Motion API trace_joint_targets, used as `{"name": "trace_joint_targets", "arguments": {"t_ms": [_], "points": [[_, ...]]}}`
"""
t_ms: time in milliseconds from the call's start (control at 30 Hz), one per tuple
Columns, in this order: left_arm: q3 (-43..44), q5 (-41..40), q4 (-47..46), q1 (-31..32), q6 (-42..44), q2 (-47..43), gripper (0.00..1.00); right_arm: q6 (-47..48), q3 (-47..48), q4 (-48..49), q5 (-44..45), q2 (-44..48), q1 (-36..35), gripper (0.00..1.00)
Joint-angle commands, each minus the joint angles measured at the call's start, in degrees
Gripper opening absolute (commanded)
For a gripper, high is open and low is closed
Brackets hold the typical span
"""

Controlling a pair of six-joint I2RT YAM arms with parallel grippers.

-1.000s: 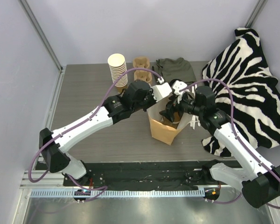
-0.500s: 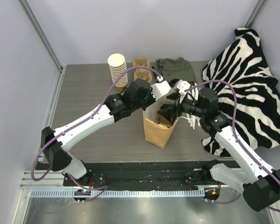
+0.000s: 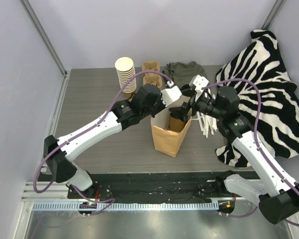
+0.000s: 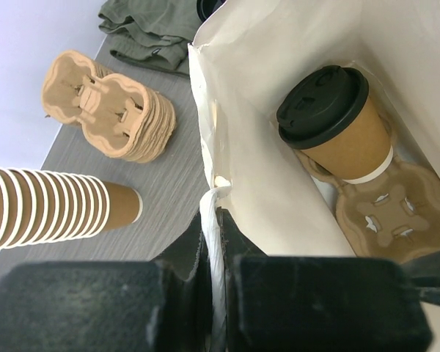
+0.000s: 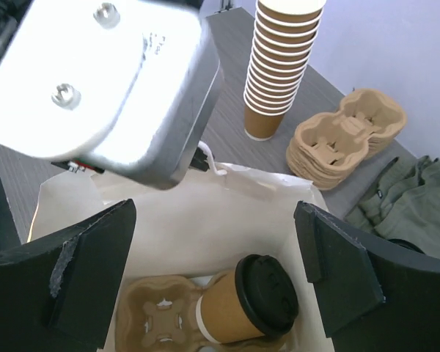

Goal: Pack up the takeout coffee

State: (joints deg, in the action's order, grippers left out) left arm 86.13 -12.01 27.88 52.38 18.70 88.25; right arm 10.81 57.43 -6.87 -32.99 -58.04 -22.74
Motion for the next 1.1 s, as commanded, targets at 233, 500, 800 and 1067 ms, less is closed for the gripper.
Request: {"name": "trace_joint_targets", "arguments": {"t_ms": [233, 500, 800, 1067], "points": [[2.20, -1.17, -3.53, -0.26, 2.30, -1.06, 0.00, 4.74, 9.10, -8.24, 10.75, -4.00, 0.24, 0.70], [1.77, -0.38, -3.97, -0.17, 3.45, -1.59, 0.00, 7.99, 12.97, -13.59, 10.77, -7.52, 1.73, 0.70], [-1.05, 2.43, -5.20, -0.26, 6.08, -3.61, 0.00, 16.68, 18.77, -23.35, -2.92, -11.04, 8.68, 0.83], [-2.71, 7.25, -5.29, -0.61, 10.82, -5.18, 0.00, 21.35, 24.83, -33.53, -6.56, -15.87, 8.77, 0.82]]}}
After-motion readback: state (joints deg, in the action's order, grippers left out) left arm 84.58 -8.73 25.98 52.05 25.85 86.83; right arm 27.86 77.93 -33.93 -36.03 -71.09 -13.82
